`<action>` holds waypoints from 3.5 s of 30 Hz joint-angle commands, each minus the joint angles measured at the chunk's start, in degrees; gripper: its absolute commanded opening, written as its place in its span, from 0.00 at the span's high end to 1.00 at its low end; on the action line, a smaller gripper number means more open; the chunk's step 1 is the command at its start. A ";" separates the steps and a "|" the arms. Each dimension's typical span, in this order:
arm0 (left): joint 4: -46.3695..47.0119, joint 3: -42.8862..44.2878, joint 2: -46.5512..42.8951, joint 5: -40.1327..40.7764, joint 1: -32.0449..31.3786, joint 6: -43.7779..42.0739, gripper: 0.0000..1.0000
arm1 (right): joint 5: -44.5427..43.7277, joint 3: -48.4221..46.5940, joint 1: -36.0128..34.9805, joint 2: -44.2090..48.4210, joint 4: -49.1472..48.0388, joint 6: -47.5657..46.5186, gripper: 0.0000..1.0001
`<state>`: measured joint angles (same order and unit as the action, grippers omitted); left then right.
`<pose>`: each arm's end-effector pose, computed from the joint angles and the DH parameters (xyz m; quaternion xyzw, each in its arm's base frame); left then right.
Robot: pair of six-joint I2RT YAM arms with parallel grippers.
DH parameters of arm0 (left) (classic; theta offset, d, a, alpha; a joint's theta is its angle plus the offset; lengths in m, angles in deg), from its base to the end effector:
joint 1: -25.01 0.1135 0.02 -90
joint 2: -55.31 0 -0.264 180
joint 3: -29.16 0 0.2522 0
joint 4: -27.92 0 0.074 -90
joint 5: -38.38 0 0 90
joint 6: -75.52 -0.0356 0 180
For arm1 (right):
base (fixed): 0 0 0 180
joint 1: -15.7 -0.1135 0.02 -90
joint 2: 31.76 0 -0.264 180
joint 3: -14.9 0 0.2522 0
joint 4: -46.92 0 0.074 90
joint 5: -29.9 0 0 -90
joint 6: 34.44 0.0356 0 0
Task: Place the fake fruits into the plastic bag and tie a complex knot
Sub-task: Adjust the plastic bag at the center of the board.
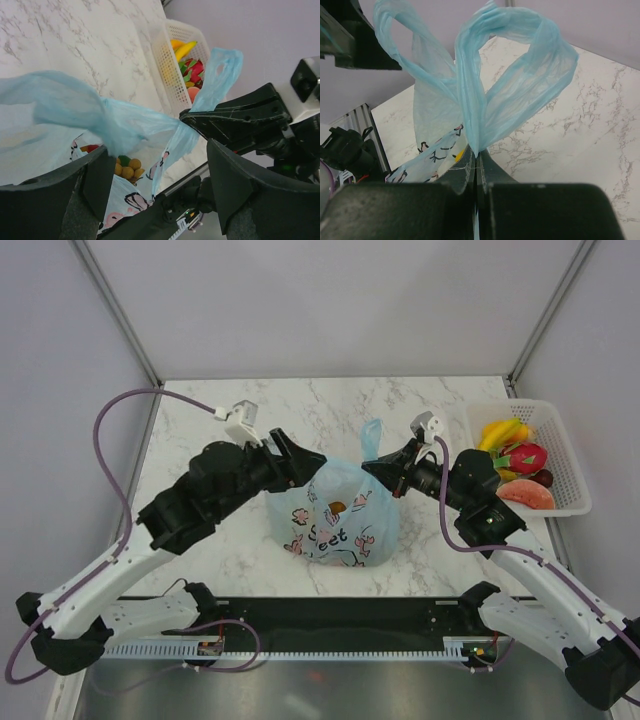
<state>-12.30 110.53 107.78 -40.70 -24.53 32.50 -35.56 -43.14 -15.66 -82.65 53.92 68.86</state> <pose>0.1264 -0.1378 0.4234 -0.0431 0.7710 -0.4219 0.4750 0.1717 0.1220 0.3500 -0.2569 0.6579 0.4017 0.5830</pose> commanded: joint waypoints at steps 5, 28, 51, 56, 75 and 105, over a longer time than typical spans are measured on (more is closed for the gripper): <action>7.64 -1.60 5.27 17.89 -5.22 -1.36 0.27 | 0.42 -0.29 -0.11 0.53 -3.69 0.24 1.00; -26.42 27.45 13.00 2.03 -0.12 -21.13 0.98 | -14.07 -4.15 0.15 0.44 3.51 -2.76 1.00; -39.11 37.95 25.67 -0.72 1.29 -34.24 0.98 | -17.06 -2.40 1.73 4.14 0.97 -3.46 0.52; -37.97 36.54 26.28 -1.07 1.29 -34.76 0.98 | -19.34 0.32 1.73 2.47 -0.62 -2.67 0.23; -54.48 53.49 36.56 8.92 1.90 -34.77 0.98 | -31.47 -4.33 1.73 2.20 -3.16 -6.97 0.78; -58.44 58.17 35.95 22.04 3.57 -33.88 0.98 | -40.79 -18.67 1.65 -0.87 6.68 -0.64 0.99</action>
<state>-63.66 167.03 144.68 -20.20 -21.29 -0.48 -77.44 -60.08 -14.08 -83.57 59.82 66.87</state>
